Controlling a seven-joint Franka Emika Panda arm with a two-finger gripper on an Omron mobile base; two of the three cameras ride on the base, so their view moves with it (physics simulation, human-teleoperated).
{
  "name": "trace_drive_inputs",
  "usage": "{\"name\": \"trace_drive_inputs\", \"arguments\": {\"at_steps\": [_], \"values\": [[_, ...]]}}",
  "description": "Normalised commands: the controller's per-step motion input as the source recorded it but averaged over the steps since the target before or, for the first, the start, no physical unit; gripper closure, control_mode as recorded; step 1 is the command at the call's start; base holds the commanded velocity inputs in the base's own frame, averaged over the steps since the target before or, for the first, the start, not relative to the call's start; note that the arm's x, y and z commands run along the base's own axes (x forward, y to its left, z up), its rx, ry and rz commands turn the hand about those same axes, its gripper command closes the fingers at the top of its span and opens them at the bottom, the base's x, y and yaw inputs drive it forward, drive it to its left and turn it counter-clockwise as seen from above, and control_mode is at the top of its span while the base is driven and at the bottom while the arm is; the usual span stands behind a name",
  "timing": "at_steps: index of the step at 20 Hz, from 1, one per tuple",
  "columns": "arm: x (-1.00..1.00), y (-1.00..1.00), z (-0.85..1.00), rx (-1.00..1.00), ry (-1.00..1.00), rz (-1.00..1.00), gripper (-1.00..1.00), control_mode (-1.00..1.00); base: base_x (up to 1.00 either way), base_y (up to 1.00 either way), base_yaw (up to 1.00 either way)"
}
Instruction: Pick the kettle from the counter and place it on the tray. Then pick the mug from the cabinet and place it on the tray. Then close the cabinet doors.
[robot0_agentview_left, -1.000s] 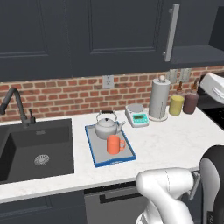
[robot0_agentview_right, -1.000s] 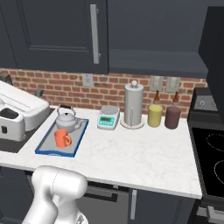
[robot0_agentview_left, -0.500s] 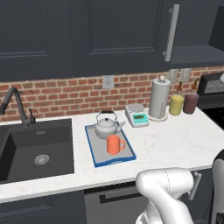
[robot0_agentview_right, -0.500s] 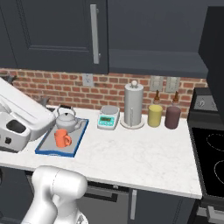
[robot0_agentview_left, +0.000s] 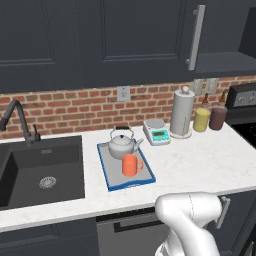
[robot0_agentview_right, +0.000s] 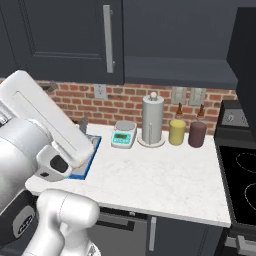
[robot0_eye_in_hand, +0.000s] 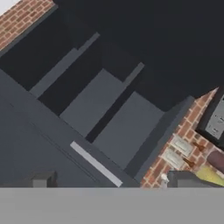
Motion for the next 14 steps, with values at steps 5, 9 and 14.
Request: {"name": "trace_drive_inputs", "arguments": {"at_steps": [5, 9, 14], "values": [[0.0, -0.47, 0.0, 0.16, 0.0, -0.4, -1.0, -1.0, 0.0, 0.0, 0.0], [0.03, -0.59, 0.0, 0.2, 0.0, -0.51, -1.0, -1.0, 0.0, 0.0, 0.0], [0.01, -0.8, 0.0, 0.25, 0.0, -0.33, -1.0, -1.0, 0.0, 0.0, 0.0]]}}
